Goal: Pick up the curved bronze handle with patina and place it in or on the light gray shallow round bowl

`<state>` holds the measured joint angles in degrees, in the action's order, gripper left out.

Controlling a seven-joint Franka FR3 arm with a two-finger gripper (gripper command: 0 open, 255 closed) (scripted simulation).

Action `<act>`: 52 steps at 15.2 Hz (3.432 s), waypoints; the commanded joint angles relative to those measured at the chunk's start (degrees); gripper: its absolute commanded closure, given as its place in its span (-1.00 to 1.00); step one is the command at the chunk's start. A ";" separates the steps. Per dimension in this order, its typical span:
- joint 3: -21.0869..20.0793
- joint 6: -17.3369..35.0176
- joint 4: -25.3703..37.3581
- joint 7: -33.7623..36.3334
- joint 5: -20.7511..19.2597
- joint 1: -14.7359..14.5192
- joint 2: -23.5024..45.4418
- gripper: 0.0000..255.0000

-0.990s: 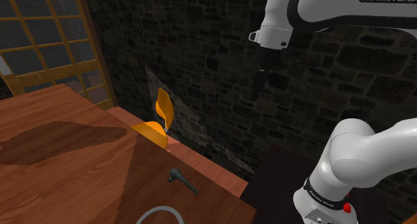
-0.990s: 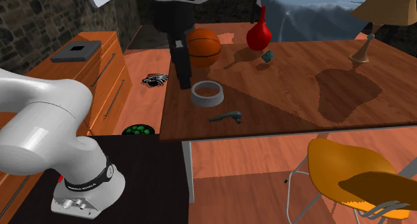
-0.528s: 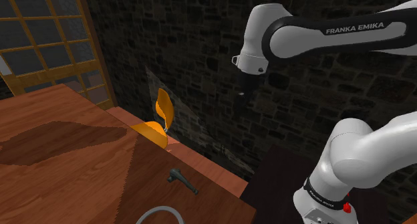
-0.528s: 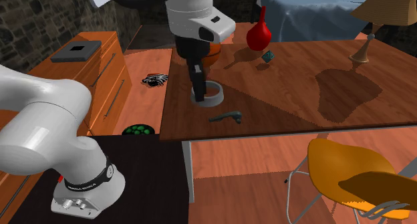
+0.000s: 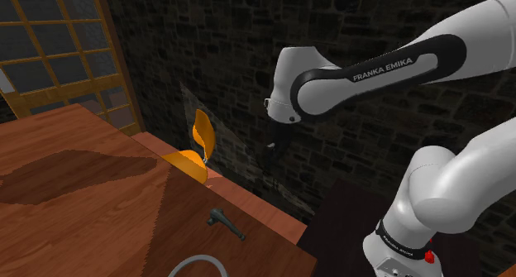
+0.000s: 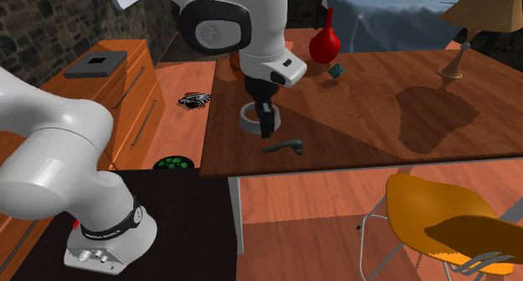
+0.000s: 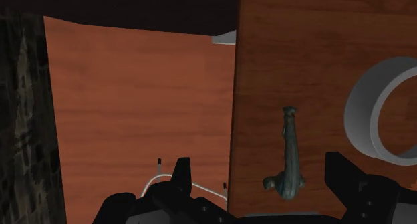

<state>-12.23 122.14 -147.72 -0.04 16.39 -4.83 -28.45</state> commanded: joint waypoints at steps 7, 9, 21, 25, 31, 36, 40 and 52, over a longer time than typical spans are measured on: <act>-5.62 15.52 2.72 5.16 2.08 -1.51 17.34 -1.00; -6.71 18.94 4.24 6.73 1.66 -1.76 22.10 -1.00; -7.83 32.17 10.84 13.63 -3.61 -4.46 41.51 -1.00; -7.65 33.32 10.99 13.91 -4.02 -4.78 42.80 -1.00; -7.66 33.30 10.99 13.90 -4.01 -4.77 42.79 -1.00; -7.66 33.30 10.99 13.90 -4.01 -4.77 42.79 1.00; -7.66 33.30 10.99 13.90 -4.01 -4.77 42.79 1.00; -8.42 24.90 11.67 13.86 -2.24 -3.91 34.86 1.00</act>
<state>-20.61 147.95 -136.15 13.85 13.96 -8.81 7.21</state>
